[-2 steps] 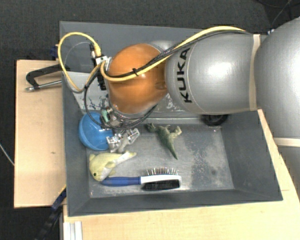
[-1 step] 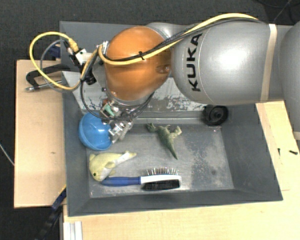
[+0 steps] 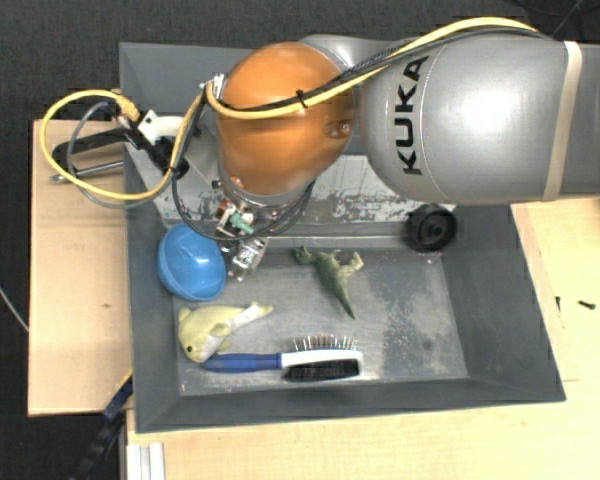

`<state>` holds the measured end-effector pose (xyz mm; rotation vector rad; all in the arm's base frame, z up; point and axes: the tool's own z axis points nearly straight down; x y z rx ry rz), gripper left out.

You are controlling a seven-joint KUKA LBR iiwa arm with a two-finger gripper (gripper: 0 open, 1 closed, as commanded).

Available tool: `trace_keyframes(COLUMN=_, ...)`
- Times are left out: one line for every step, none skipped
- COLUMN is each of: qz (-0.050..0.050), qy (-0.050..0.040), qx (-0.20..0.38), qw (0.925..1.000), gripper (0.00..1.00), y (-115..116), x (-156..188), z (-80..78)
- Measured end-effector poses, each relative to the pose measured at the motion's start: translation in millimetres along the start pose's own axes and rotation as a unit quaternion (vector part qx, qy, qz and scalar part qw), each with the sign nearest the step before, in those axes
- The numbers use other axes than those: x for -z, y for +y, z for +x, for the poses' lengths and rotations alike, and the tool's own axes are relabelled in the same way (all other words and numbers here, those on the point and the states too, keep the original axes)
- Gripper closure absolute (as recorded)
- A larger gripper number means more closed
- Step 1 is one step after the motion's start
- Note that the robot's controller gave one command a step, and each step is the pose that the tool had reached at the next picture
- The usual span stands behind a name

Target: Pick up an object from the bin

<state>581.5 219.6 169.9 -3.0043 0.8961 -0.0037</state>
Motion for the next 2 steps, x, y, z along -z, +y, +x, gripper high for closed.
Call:
trace_keyframes(qz=-0.001, qy=-0.0012, qx=0.0, qw=1.0, gripper=0.0, y=0.3, x=-0.5, z=-0.3)
trace_keyframes(qz=0.0, qy=0.0006, qx=0.081, qw=0.9967, gripper=0.0, y=-9.9, x=-84.2, z=8.6)
